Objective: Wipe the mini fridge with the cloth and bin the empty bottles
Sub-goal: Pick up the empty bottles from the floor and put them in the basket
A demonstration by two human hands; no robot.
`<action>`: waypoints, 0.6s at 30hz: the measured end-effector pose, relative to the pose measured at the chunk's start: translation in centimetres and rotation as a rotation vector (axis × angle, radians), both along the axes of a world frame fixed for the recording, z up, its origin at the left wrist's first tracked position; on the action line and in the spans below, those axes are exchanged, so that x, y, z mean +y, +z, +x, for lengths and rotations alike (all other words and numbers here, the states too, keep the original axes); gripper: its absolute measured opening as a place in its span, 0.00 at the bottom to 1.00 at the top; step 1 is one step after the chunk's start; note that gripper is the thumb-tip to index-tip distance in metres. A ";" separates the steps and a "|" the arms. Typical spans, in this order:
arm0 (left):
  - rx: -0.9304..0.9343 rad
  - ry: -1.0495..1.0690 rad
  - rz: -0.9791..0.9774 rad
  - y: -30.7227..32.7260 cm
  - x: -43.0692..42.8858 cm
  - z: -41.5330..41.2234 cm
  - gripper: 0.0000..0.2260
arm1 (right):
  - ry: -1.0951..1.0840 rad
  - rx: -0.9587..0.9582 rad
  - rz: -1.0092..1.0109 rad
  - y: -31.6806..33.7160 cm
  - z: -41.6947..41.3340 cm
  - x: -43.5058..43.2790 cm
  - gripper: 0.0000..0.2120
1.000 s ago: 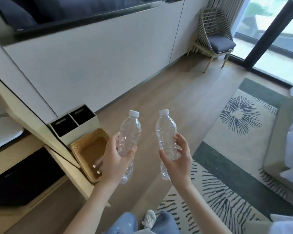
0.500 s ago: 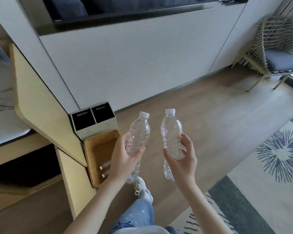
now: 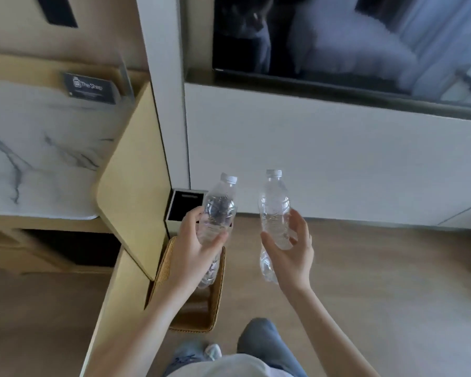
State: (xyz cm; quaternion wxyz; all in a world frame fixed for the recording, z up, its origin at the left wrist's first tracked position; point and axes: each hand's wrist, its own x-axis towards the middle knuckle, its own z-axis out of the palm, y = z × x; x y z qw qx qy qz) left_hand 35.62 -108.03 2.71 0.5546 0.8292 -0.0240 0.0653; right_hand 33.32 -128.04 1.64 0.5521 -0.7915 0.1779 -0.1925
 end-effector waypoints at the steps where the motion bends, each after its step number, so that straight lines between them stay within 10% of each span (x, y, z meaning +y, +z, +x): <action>1: 0.008 0.047 -0.002 -0.2 0.3 0.6 0.29 | 0.048 0.013 0.007 -0.3 1.5 0.1 0.34; 18: 0.201 1.043 -0.123 -4.8 -3.6 6.5 0.21 | 0.957 0.139 0.026 -4.5 23.7 2.0 0.30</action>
